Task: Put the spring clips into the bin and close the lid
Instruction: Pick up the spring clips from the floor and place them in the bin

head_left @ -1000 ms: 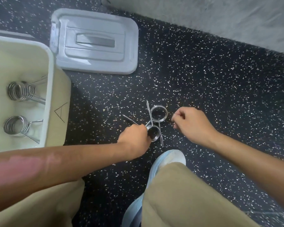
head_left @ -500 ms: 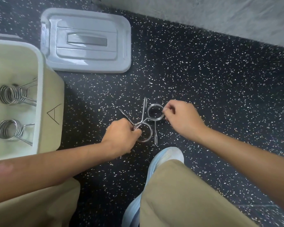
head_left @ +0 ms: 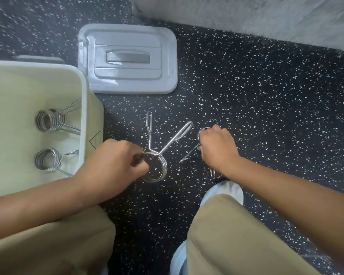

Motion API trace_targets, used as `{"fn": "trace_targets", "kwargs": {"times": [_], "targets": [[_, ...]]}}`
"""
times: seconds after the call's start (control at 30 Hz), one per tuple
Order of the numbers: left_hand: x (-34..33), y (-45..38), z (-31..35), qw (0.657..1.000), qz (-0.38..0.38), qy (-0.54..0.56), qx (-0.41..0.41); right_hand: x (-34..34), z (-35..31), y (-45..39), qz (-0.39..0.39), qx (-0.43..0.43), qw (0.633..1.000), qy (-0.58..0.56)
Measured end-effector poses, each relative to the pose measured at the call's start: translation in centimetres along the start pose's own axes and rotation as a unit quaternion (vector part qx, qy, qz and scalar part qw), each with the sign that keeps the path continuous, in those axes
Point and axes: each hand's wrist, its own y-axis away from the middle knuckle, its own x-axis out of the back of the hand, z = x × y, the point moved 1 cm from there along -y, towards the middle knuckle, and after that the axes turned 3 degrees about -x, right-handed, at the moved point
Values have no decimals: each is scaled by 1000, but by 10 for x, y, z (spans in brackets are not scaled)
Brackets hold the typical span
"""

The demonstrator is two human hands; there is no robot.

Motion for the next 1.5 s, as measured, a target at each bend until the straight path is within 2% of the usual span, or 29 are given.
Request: {"fn": "trace_targets", "kwargs": {"times": [0.13,0.27,0.33,0.47,0.57,0.67,0.83,0.93,1.0,1.07,1.13,1.27,1.4,1.5], "targets": [[31,14,-11,996,62,-56,-42,8,0,-4,-6,-14,999,-38],[59,27,-30,988,79,-95,-94,19,-7,1,8,-51,975,-218],[67,32,-36,984,81,-101,-122,30,-9,6,-4,-58,940,-335],[81,45,-59,981,67,-121,-134,57,-29,14,-67,-56,844,-530],[92,55,-76,983,64,-123,-119,64,-44,18,-126,-90,774,-614],[107,69,-91,985,48,-126,-107,70,-60,23,-170,-100,735,-649],[135,82,-134,982,16,-167,-81,85,-77,25,-145,-86,746,-644],[144,88,-160,978,-18,-205,-32,92,-89,25,-142,-143,725,-659],[145,90,-172,980,-53,-193,1,94,-94,26,-141,-172,725,-652],[141,91,-177,971,-71,-225,-36,94,-100,27,-139,-167,716,-664],[133,90,-180,940,-88,-312,-108,95,-104,30,-131,-159,713,-670],[112,79,-186,896,-127,-397,-155,93,-108,32,-122,-157,714,-672],[89,66,-195,868,-140,-445,-172,96,-112,31,-167,-164,738,-633],[73,57,-193,864,-146,-452,-168,96,-117,31,-214,-152,779,-570]]}}
